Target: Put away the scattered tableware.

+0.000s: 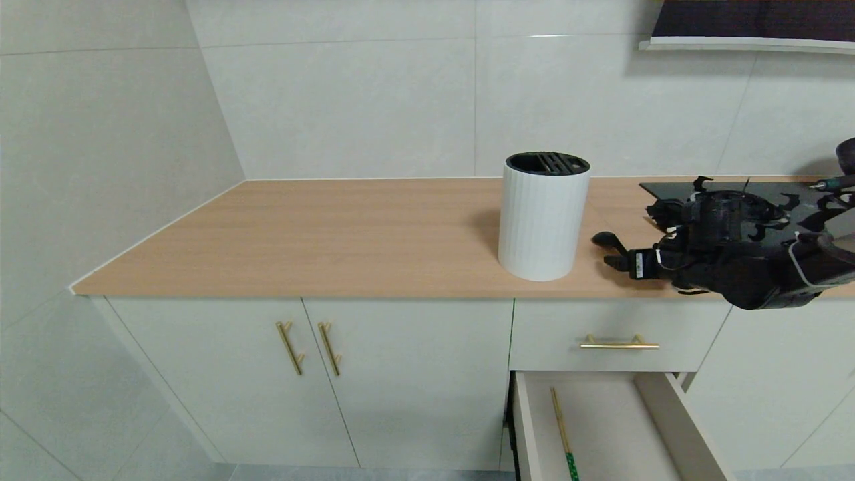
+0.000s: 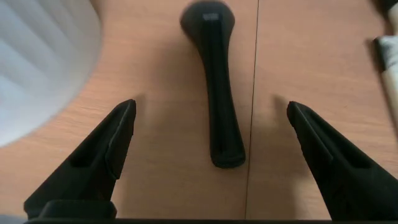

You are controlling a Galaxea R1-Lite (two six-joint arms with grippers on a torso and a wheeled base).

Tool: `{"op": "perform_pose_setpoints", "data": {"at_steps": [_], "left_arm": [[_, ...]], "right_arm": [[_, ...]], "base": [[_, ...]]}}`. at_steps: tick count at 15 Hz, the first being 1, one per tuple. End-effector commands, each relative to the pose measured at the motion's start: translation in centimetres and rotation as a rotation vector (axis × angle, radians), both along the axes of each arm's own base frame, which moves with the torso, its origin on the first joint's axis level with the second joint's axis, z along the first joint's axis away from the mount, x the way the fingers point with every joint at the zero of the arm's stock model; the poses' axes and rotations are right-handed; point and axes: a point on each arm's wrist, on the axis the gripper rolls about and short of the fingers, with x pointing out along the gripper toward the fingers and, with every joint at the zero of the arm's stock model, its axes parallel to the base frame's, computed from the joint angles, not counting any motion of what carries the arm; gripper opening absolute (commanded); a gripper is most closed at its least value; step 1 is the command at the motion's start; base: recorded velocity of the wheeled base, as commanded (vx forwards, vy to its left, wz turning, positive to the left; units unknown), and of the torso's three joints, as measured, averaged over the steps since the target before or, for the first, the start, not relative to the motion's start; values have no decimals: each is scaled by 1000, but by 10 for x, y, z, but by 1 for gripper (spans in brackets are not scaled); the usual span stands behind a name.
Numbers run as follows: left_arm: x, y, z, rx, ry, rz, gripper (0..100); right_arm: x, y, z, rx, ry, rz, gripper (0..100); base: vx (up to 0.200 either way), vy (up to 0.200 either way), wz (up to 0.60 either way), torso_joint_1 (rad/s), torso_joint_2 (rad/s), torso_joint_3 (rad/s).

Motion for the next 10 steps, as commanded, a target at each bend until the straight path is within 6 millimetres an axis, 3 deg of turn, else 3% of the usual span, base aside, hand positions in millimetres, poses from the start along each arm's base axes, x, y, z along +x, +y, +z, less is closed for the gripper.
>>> {"op": "perform_pose_setpoints", "data": {"at_steps": [1, 3, 4, 10], "left_arm": [[0, 0, 0, 0, 0, 0, 100], [0, 0, 0, 0, 0, 0, 100], [0, 0, 0, 0, 0, 0, 100], [0, 0, 0, 0, 0, 0, 100]], "right_arm": [[5, 0, -9, -2, 16, -1, 100], [6, -3, -10, -2, 29, -7, 100], [5, -3, -11, -3, 40, -7, 0], [11, -3, -15, -3, 45, -12, 0]], "base": [[0, 0, 0, 0, 0, 0], [0, 0, 0, 0, 0, 0], [0, 0, 0, 0, 0, 0], [0, 0, 0, 0, 0, 0]]}}
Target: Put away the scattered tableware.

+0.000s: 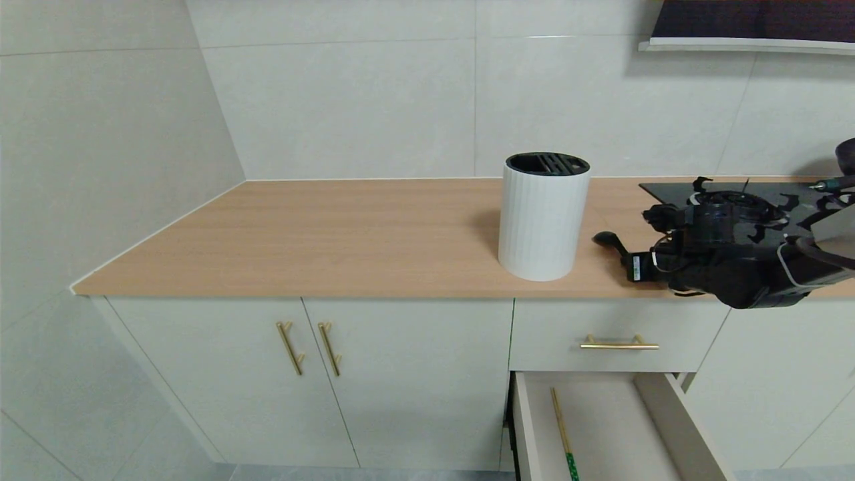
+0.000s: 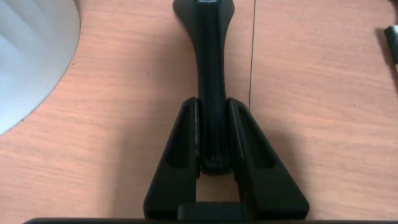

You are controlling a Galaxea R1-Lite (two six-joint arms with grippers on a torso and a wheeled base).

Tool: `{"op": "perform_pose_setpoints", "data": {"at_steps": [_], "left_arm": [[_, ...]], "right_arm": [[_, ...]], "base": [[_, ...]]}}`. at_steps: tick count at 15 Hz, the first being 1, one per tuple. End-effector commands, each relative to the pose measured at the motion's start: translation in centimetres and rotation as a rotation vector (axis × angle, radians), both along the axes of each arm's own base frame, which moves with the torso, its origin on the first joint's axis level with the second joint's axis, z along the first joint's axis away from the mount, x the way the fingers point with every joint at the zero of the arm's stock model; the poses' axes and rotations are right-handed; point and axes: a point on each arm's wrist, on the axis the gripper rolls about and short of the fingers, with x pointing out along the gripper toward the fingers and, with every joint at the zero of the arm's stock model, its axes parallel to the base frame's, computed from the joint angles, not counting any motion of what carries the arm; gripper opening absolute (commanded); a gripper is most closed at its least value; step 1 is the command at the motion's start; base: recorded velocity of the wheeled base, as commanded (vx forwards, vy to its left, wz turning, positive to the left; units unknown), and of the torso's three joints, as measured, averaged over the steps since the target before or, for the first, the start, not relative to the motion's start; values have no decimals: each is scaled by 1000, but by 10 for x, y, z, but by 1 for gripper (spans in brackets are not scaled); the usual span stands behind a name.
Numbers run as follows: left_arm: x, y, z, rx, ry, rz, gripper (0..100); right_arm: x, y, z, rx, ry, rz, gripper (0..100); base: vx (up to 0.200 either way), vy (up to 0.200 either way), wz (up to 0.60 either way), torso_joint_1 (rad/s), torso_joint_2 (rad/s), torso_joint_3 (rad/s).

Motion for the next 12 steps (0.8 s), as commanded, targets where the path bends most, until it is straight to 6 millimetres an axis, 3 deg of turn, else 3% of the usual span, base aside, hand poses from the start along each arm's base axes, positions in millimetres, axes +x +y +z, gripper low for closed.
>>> {"op": "perform_pose_setpoints", "data": {"at_steps": [1, 3, 5, 9, 11, 12], "left_arm": [[0, 0, 0, 0, 0, 1, 100], [0, 0, 0, 0, 0, 1, 100], [0, 0, 0, 0, 0, 1, 100], [0, 0, 0, 0, 0, 1, 100], [0, 0, 0, 0, 0, 1, 100], [0, 0, 0, 0, 0, 1, 100]], "right_arm": [[0, 0, 1, 0, -1, -4, 0], [-5, 0, 13, 6, -22, -6, 0], [-29, 3, 37, 39, -43, -12, 0], [-103, 20, 84, 105, -24, 23, 0], [-128, 18, 88, 101, 16, 26, 0], [-153, 20, 85, 96, 78, 40, 0]], "base": [[0, 0, 0, 0, 0, 0], [0, 0, 0, 0, 0, 0], [0, 0, 0, 0, 0, 0], [0, 0, 0, 0, 0, 0], [0, 0, 0, 0, 0, 0], [0, 0, 0, 0, 0, 0]]}}
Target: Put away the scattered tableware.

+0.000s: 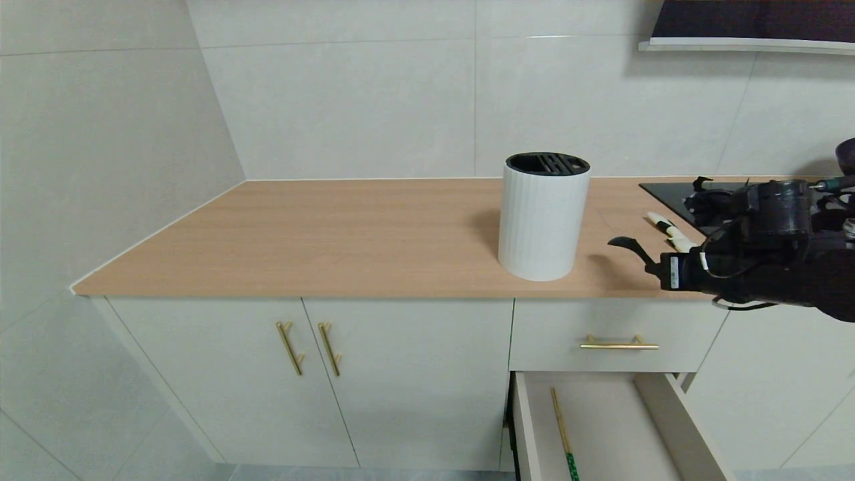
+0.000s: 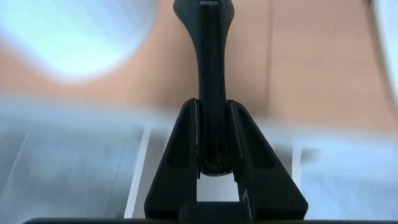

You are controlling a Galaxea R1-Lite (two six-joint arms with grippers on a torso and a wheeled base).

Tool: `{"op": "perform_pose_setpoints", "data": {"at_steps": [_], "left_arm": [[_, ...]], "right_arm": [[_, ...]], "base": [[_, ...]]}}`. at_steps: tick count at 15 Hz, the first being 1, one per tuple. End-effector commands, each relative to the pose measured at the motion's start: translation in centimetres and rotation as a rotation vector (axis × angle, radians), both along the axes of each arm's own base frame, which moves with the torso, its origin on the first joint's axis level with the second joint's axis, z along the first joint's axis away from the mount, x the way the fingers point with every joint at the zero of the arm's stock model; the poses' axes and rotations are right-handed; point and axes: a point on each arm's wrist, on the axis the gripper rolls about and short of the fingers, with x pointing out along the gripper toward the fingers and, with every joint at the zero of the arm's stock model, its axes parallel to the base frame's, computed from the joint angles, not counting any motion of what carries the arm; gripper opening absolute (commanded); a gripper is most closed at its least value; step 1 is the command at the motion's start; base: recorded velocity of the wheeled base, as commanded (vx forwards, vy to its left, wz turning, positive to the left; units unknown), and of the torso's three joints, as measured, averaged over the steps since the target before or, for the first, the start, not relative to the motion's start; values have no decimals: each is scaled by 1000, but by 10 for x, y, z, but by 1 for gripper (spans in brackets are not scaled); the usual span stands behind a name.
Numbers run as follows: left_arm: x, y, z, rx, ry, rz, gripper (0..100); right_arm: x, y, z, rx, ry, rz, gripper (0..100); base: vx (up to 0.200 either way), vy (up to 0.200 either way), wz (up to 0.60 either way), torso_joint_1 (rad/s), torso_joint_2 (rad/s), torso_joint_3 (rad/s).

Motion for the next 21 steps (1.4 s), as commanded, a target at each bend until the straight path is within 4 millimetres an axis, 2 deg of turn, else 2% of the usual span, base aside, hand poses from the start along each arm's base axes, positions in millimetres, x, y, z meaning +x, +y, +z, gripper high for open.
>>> {"op": "perform_pose_setpoints", "data": {"at_steps": [1, 3, 8, 11, 14, 21], "left_arm": [[0, 0, 0, 0, 0, 1, 100], [0, 0, 0, 0, 0, 1, 100], [0, 0, 0, 0, 0, 1, 100], [0, 0, 0, 0, 0, 1, 100], [0, 0, 0, 0, 0, 1, 100], [0, 0, 0, 0, 0, 1, 100]], "right_arm": [[-54, 1, 16, 5, 23, 30, 0], [-71, 1, 6, 12, 70, 59, 0], [-87, -1, -16, 11, 153, 81, 0], [-84, -2, -25, 5, 187, 76, 0], [-74, 0, -49, -34, 274, 93, 0], [-71, 1, -63, -58, 292, 111, 0]], "base": [[0, 0, 0, 0, 0, 0], [0, 0, 0, 0, 0, 0], [0, 0, 0, 0, 0, 0], [0, 0, 0, 0, 0, 0], [0, 0, 0, 0, 0, 0], [0, 0, 0, -142, 347, 208]]}}
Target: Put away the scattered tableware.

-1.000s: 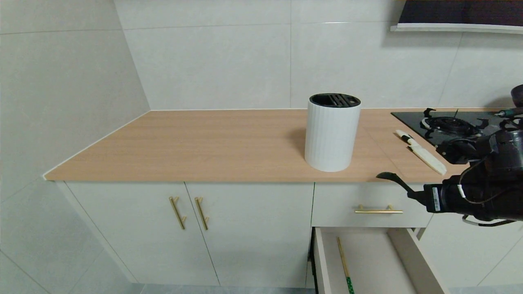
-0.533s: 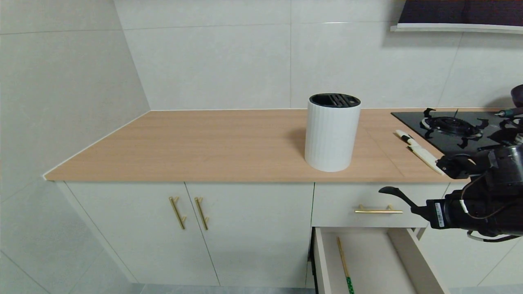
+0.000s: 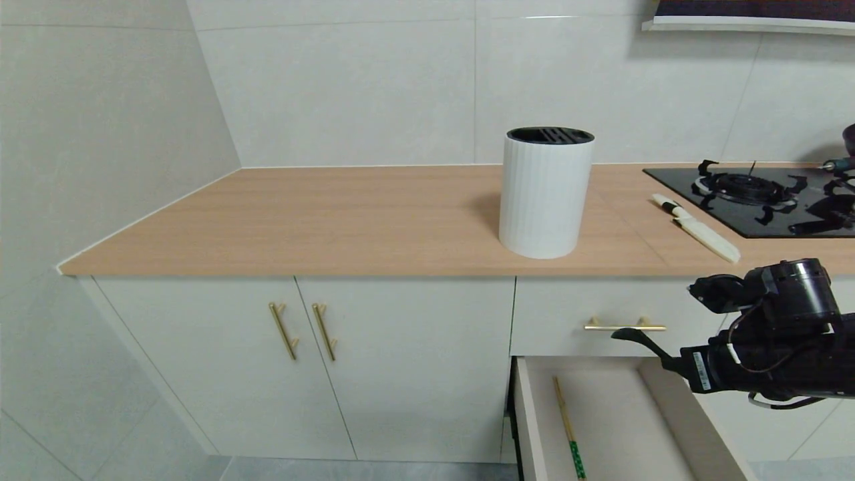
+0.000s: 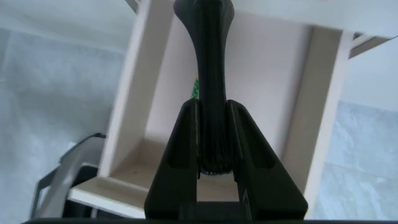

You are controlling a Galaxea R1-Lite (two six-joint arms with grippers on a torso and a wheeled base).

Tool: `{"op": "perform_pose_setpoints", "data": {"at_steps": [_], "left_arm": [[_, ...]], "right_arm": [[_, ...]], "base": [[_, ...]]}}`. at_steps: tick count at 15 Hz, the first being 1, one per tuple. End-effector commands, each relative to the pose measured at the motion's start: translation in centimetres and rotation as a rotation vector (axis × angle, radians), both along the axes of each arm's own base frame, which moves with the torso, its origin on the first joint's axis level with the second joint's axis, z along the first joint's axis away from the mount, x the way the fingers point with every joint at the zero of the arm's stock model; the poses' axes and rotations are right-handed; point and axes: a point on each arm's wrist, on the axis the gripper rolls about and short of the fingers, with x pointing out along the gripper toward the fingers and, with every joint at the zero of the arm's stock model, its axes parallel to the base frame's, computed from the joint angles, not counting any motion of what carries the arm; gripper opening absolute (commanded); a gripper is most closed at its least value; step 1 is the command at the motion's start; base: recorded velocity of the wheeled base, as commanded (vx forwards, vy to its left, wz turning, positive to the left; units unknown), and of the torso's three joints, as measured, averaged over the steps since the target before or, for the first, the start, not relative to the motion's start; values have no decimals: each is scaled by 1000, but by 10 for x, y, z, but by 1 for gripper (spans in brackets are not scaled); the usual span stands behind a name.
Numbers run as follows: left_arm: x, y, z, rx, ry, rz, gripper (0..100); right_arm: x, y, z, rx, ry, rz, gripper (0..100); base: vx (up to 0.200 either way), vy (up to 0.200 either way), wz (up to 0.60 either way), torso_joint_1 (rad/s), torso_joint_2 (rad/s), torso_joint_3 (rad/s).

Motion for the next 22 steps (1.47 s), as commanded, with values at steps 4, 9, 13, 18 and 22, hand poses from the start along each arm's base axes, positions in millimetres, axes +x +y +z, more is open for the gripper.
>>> {"op": "perform_pose_setpoints", "data": {"at_steps": [4, 9, 13, 18, 22], "left_arm": [[0, 0, 0, 0, 0, 1, 100], [0, 0, 0, 0, 0, 1, 100], [0, 0, 0, 0, 0, 1, 100], [0, 0, 0, 0, 0, 1, 100], [0, 0, 0, 0, 0, 1, 100]], "right_arm": [[6, 1, -15, -8, 54, 0, 0], [14, 1, -31, -23, 71, -13, 0], [22, 2, -46, -47, 85, -32, 0], [23, 1, -48, -48, 86, -35, 0], [27, 2, -51, -52, 79, -38, 0]], "base": [[0, 0, 0, -177, 470, 292], [0, 0, 0, -149, 460, 307], [0, 0, 0, -111, 448, 331], [0, 0, 0, -22, 119, 88], [0, 0, 0, 0, 0, 0]]}}
